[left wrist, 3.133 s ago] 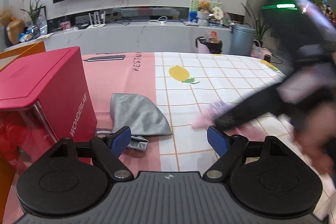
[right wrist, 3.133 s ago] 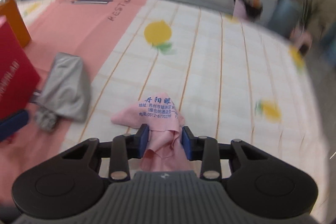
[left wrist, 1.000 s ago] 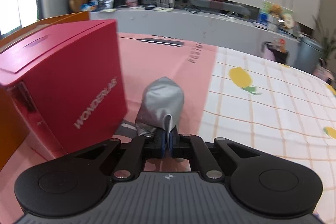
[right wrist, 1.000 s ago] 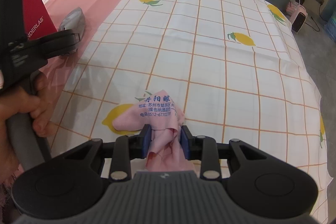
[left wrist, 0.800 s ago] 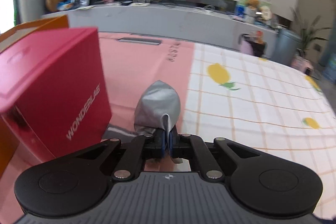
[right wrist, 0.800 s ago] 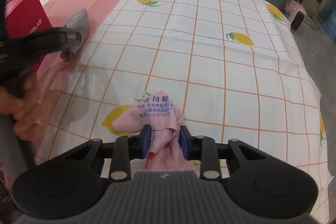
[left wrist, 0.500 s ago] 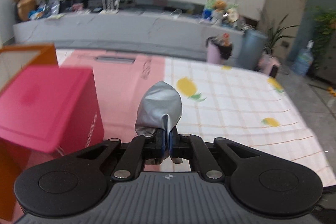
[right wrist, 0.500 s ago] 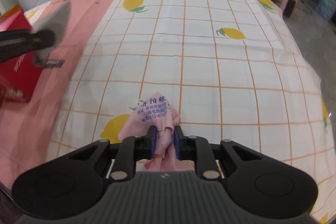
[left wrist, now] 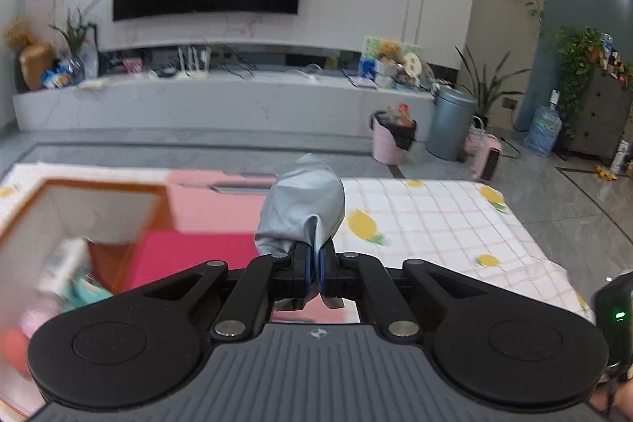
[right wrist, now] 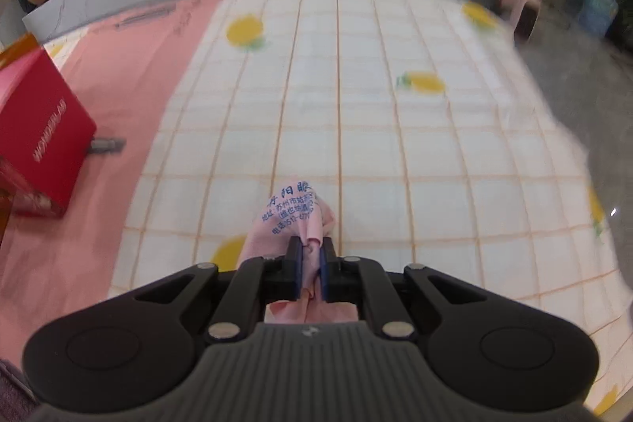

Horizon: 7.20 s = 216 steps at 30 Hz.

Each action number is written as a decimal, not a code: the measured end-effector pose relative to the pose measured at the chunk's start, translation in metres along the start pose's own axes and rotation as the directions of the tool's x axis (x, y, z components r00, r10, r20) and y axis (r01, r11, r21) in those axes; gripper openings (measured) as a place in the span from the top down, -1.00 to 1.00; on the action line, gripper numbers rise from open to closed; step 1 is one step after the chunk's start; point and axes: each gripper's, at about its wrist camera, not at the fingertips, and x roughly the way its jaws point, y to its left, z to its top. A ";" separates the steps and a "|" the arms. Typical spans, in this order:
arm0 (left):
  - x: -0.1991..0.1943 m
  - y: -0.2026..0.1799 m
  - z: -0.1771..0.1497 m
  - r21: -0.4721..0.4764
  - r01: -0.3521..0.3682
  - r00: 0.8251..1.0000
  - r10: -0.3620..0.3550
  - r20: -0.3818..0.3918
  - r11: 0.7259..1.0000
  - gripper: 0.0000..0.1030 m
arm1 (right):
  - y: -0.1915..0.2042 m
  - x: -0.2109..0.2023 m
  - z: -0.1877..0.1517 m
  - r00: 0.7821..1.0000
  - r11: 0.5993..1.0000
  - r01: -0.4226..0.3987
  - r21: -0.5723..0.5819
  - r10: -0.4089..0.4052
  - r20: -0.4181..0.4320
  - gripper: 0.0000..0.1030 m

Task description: Organize soft objects

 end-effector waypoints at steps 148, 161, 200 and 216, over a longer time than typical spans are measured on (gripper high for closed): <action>-0.074 0.161 -0.113 0.062 -0.252 0.959 0.258 -0.120 0.966 -0.65 | 0.241 -0.084 -0.081 0.919 0.895 -0.288 -0.341 0.359 0.164 -0.94; -0.047 0.162 -0.117 0.052 -0.219 0.957 0.225 -0.184 0.974 -0.61 | 0.229 -0.089 -0.090 0.928 0.901 -0.278 -0.333 0.342 0.150 -0.86; -0.087 0.099 -0.114 0.015 -0.111 0.991 0.109 0.075 0.994 -0.81 | 0.195 -0.126 -0.125 0.876 0.958 -0.192 -0.211 0.264 0.403 -0.95; -0.095 0.107 -0.113 0.032 -0.103 0.991 0.100 0.092 0.994 -0.81 | 0.202 -0.132 -0.127 0.858 0.950 -0.198 -0.242 0.287 0.425 -0.95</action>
